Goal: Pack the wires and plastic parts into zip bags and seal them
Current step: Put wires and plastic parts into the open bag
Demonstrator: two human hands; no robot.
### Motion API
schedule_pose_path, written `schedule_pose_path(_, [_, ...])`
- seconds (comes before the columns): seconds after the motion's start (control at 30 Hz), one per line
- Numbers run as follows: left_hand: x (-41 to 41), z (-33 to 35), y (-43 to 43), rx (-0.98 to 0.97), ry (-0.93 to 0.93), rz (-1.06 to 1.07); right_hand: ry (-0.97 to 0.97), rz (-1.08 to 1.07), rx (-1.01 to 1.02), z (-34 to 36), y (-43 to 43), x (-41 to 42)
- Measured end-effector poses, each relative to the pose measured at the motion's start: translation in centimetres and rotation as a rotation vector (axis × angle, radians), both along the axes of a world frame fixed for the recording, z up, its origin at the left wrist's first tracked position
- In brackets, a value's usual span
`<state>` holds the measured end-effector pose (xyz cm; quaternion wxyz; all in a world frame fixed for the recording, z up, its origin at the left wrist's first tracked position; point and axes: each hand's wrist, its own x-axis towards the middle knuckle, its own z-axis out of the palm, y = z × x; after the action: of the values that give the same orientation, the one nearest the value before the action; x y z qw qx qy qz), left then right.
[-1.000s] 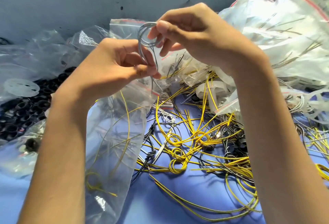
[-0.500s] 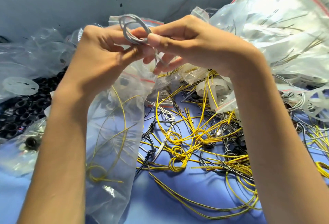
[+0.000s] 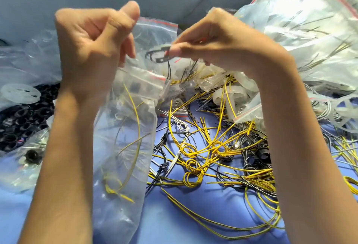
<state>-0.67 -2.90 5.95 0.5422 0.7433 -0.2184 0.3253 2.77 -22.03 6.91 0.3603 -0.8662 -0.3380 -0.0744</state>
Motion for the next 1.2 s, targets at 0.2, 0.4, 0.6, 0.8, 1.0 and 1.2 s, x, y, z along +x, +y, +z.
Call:
schedule_pose_path(0.2, [-1.3, 0.3, -3.0, -0.031, 0.000, -0.214, 0.122, 0.266, -0.295, -0.1, 2.2, -1.5])
schedule_pose_path(0.4, [-2.0, 0.1, -4.6, 0.089, 0.056, -0.326, 0.204, 0.320, -0.155, -0.1, 1.5, -2.0])
schedule_pose_path(0.6, [-1.2, 0.4, -2.8, 0.120, -0.047, -0.130, 0.267, 0.334, -0.120, -0.1, 2.4, -1.8])
schedule_pose_path(0.8, [-0.5, 0.3, -1.3, -0.018, -0.018, -0.081, 0.289, 0.312, -0.230, -0.3, 2.7, -1.7])
schedule_pose_path(1.0, [-0.1, 0.2, -1.4, 0.000, 0.060, -0.133, 0.257, 0.285, -0.332, -0.5, 2.9, -1.8])
schedule_pose_path(1.2, [0.1, -0.5, -1.7, 0.204, 0.178, -0.110, 0.240, 0.276, -0.358, -0.4, 2.8, -1.7])
